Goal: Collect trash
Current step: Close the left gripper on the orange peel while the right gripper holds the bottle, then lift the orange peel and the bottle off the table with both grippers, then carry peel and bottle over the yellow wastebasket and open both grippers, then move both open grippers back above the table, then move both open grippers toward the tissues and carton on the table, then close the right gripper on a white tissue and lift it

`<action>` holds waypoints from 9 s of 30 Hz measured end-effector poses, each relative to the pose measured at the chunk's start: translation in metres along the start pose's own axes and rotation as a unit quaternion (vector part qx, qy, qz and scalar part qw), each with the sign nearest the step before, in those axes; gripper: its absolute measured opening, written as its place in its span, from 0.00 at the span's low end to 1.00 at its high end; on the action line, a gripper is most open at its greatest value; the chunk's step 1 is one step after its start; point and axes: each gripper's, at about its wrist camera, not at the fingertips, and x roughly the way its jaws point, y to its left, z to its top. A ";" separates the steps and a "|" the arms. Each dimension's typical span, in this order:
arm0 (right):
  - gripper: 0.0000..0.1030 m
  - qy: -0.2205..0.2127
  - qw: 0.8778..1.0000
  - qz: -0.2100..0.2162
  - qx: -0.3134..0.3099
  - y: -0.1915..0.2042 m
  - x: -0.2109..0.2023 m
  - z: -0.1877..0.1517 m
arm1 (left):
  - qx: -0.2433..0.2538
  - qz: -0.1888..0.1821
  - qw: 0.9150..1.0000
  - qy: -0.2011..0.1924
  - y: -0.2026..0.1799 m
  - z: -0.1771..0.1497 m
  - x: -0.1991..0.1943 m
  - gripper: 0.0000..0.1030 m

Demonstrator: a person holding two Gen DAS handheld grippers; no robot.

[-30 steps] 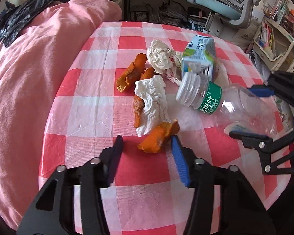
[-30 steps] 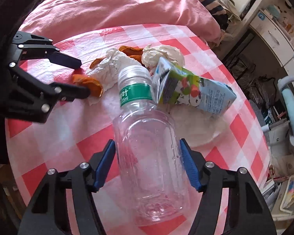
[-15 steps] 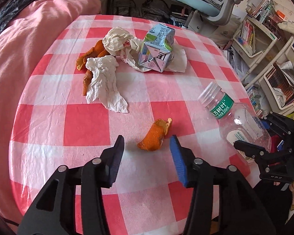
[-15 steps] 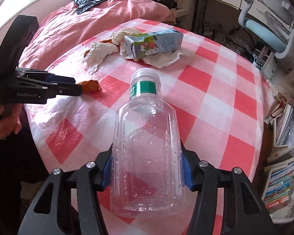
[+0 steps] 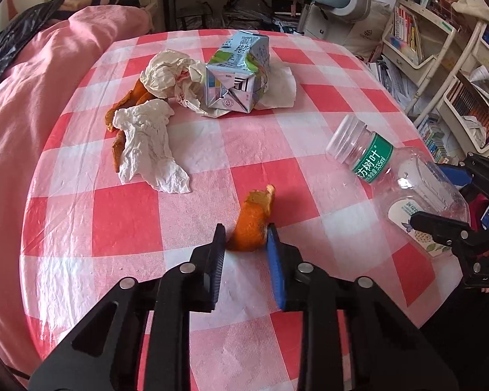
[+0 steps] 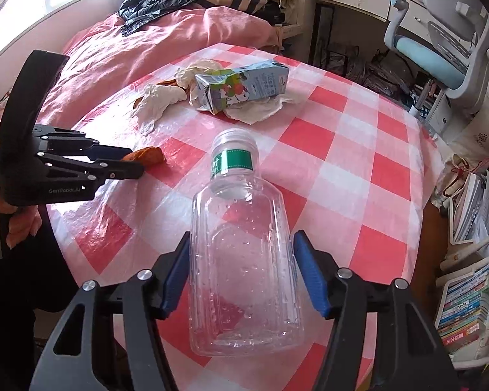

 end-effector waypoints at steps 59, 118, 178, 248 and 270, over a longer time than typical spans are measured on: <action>0.53 0.009 1.000 -0.007 -0.026 0.022 0.014 0.002 | -0.031 -0.005 0.999 -0.019 -0.004 0.008 -0.006 0.15; 0.53 -0.036 0.999 -0.036 0.007 -0.005 -0.015 -0.004 | -0.053 -0.024 0.997 -0.047 -0.014 0.015 -0.018 0.15; 0.80 -0.123 0.963 -0.097 0.220 -0.138 -0.092 -0.076 | -0.033 -0.065 0.991 -0.115 -0.161 0.027 -0.020 0.88; 0.82 -0.080 0.994 -0.048 0.058 -0.020 -0.007 0.011 | -0.083 -0.001 0.992 -0.094 -0.020 0.008 -0.040 0.91; 0.63 -0.081 0.986 0.140 0.040 0.081 0.102 0.120 | -0.247 0.058 0.963 -0.093 0.157 0.024 -0.036 0.91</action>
